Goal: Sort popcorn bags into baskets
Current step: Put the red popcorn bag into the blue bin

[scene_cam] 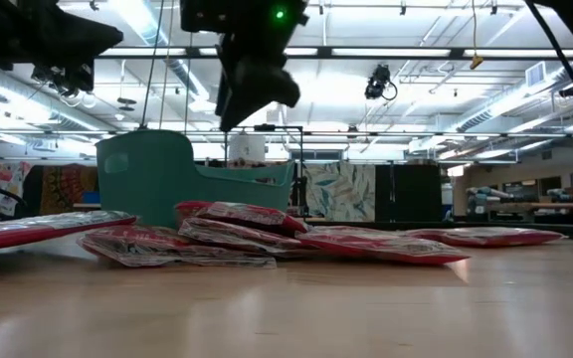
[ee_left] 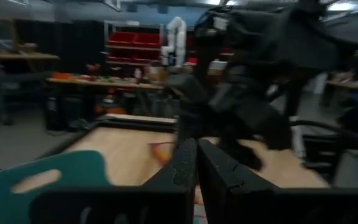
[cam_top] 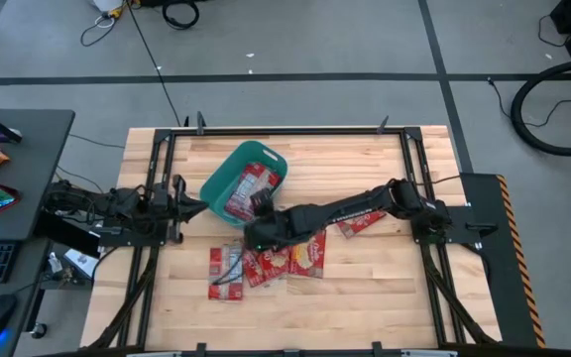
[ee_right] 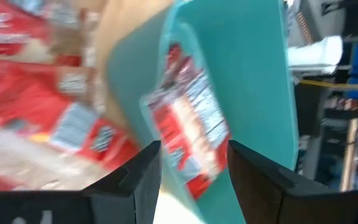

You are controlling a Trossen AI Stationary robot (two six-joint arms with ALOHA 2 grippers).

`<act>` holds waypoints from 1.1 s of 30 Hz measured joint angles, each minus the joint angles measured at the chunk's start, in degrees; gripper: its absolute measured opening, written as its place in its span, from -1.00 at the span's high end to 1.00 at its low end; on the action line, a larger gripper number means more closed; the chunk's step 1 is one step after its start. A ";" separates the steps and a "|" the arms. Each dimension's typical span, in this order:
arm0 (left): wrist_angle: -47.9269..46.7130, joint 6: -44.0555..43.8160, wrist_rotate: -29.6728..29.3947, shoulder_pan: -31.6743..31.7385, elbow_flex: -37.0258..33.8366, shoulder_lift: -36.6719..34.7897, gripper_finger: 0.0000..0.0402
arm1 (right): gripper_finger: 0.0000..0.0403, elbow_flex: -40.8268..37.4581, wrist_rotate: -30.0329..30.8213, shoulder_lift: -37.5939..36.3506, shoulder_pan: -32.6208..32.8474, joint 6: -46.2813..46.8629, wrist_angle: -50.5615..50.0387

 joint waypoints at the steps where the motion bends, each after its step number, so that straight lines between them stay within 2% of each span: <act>1: -0.01 0.81 -0.99 0.00 0.00 0.00 0.91 | 0.08 0.00 -0.08 0.00 0.43 2.31 -1.66; 6: 0.28 4.81 -5.41 0.00 0.00 0.00 0.91 | 0.09 -0.02 -4.54 0.00 1.83 16.12 -9.85; 13: 3.87 11.10 -6.54 0.00 0.00 -0.02 0.91 | 0.06 -0.28 -12.38 0.00 2.15 39.53 -22.88; 20: 5.63 14.40 -6.54 0.00 -0.01 -0.02 0.91 | 0.00 -4.36 -13.75 0.04 3.62 51.63 -41.24; 24: 5.89 14.52 -6.54 0.00 0.00 -0.02 0.91 | 0.00 -12.62 -13.58 -3.92 6.00 51.87 -37.66; 29: 6.10 14.43 -6.52 0.00 0.00 0.00 0.91 | 0.00 -26.43 -13.34 -12.78 7.07 59.56 -35.85; 33: 6.81 14.25 -6.51 0.00 -0.02 0.00 0.91 | 0.00 -36.60 -11.88 -19.68 8.28 59.87 -30.62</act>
